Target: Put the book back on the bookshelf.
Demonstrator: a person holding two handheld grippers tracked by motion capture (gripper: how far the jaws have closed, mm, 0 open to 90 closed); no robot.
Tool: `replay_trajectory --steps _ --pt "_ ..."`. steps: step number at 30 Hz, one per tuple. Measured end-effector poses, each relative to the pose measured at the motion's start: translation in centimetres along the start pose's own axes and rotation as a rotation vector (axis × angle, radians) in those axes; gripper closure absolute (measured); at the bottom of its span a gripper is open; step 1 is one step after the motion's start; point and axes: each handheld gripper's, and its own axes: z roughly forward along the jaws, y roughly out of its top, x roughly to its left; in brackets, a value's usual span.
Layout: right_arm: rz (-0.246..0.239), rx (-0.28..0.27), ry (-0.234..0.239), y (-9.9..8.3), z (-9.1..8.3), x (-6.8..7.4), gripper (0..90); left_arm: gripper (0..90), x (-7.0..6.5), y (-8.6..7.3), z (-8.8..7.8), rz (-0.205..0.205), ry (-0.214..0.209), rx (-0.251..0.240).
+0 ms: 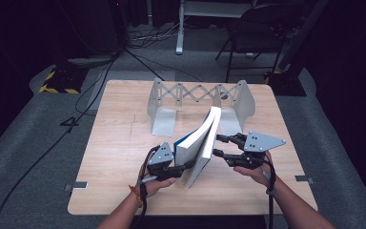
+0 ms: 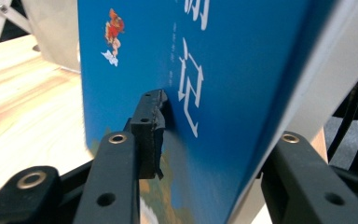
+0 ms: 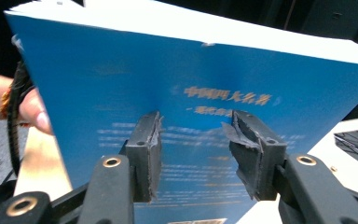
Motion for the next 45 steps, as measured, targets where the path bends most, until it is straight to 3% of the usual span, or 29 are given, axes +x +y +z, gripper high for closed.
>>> replay_trajectory --steps 7,12,13,14,16,20,23,28,31,38,45 --pt "-0.029 0.029 0.025 0.3 1.1 1.2 54.0 57.1 -1.0 -0.6 -2.0 0.049 0.013 0.051" --pt "-0.038 0.043 0.033 0.3 1.7 1.6 54.0 45.8 -1.9 -0.7 -2.2 0.082 0.023 0.088" --pt "-0.038 0.05 0.035 0.2 1.9 1.7 54.1 34.3 -2.3 -0.7 -2.1 0.08 0.022 0.096" --pt "-0.038 0.05 0.035 0.2 1.9 1.7 54.1 34.3 -2.7 -0.7 -1.9 0.085 0.033 0.106" --pt "-0.038 0.057 0.037 0.2 2.1 1.8 54.1 25.8 -3.2 -0.6 -1.4 0.094 0.051 0.12" --pt "-0.046 0.07 0.04 -0.1 2.5 2.1 54.1 17.3 -4.4 -0.4 -0.2 0.094 0.093 0.139" --pt "-0.039 0.078 0.042 -0.3 2.7 2.1 54.0 15.8 -4.7 -0.1 0.7 0.058 0.151 0.129" --pt "-0.027 0.078 0.035 -0.6 3.0 1.8 53.5 18.0 -4.9 0.0 1.9 0.034 0.259 0.094" --pt "-0.014 0.079 0.026 -0.7 3.2 1.6 53.5 30.2 -4.8 -0.1 1.9 0.022 0.309 0.072" --pt "0.007 0.083 0.006 -1.1 3.3 0.9 52.1 47.4 -4.2 -0.4 1.0 0.001 0.299 0.057" --pt "0.037 0.141 -0.022 -3.0 1.5 -1.1 47.3 58.6 -2.8 -0.7 -0.1 -0.047 0.261 0.046"
